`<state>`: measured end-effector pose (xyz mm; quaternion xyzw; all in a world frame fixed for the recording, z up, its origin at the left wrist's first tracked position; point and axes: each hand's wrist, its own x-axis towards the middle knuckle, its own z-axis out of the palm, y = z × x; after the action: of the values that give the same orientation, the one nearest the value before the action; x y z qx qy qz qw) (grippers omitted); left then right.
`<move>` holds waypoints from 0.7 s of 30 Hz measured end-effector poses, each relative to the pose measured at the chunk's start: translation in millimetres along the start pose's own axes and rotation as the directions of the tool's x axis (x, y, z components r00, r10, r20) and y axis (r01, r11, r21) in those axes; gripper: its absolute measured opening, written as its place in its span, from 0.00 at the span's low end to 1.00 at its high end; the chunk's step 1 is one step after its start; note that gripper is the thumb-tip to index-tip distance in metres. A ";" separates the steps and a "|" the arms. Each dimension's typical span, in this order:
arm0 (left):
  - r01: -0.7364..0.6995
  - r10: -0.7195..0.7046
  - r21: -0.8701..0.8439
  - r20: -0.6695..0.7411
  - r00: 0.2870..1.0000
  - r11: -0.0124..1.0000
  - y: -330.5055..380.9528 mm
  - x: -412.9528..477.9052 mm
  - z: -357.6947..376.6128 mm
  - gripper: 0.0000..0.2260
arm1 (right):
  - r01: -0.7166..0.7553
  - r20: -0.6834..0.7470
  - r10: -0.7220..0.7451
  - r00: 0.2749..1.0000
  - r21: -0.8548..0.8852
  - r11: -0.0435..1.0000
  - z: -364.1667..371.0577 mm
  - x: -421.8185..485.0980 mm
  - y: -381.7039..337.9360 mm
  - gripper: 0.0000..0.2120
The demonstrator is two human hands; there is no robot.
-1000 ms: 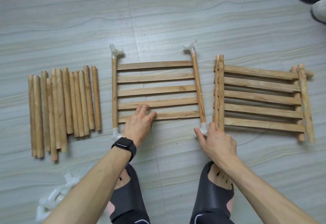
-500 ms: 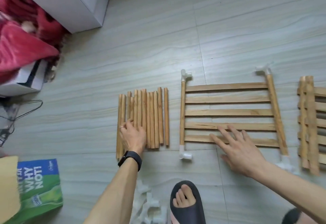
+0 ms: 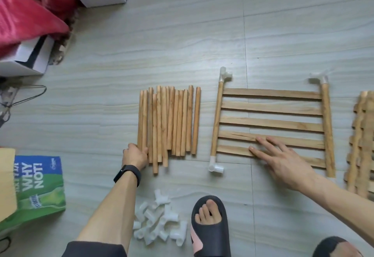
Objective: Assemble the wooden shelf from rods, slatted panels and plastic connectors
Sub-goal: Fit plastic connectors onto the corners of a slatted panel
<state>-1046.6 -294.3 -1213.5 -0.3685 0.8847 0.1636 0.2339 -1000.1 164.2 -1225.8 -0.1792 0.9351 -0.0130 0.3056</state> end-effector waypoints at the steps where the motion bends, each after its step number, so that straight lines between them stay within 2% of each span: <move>1: -0.006 0.006 0.000 0.012 1.000 1.000 -1.2 2.3 1.3 0.21 | 0.005 0.003 -0.005 1.000 0.001 1.000 -1.2 -0.3 -0.3 0.33; 4: -0.056 0.056 -0.017 0.007 0.998 0.998 -2.7 5.6 4.5 0.20 | 0.008 0.020 -0.008 1.000 -0.012 1.000 -8.2 -1.7 -2.0 0.32; 8: -0.057 0.047 -0.126 -0.083 0.995 0.990 4.2 1.8 -0.8 0.22 | -0.020 0.043 0.019 0.999 0.023 1.000 -19.4 -1.0 -10.0 0.31; 11: -0.096 0.058 -0.274 -0.144 0.988 0.957 24.4 -10.7 -7.0 0.20 | -0.039 0.037 0.037 0.999 0.058 0.998 -19.4 -1.4 -13.6 0.31; 15: -0.366 0.311 -0.412 -0.195 0.930 0.835 71.6 -55.9 -0.6 0.16 | -0.044 0.027 0.042 0.999 0.091 0.995 -21.7 -1.9 -15.2 0.29; 17: -0.514 0.490 -0.419 -0.173 0.854 0.749 94.7 -82.9 7.8 0.11 | -0.057 -0.016 0.061 0.998 0.170 0.984 -28.1 -0.4 -17.9 0.29; 18: -0.588 0.584 -0.407 -0.151 0.798 0.699 104.4 -95.1 13.9 0.09 | -0.082 -0.054 0.102 0.993 0.300 0.951 -32.6 -1.0 -20.0 0.29; 19: -0.666 0.676 -0.375 -0.127 0.726 0.645 112.9 -106.7 20.4 0.07 | -0.105 -0.080 0.170 0.982 0.516 0.850 -39.0 -3.2 -22.6 0.29; 20: -0.745 0.760 -0.315 -0.101 0.642 0.588 119.9 -117.6 27.7 0.08 | -0.122 -0.052 0.253 0.966 0.772 0.624 -47.9 -7.8 -26.6 0.29; 21: -0.818 0.830 -0.231 -0.067 0.553 0.526 124.9 -128.4 36.0 0.10 | -0.125 0.033 0.306 0.952 0.950 0.287 -55.9 -13.3 -31.3 0.29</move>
<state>-1047.5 -119.5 -1160.4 0.0724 0.9212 0.3673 0.1063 -1012.0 134.7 -1168.7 0.1619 0.7868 -0.5271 0.2773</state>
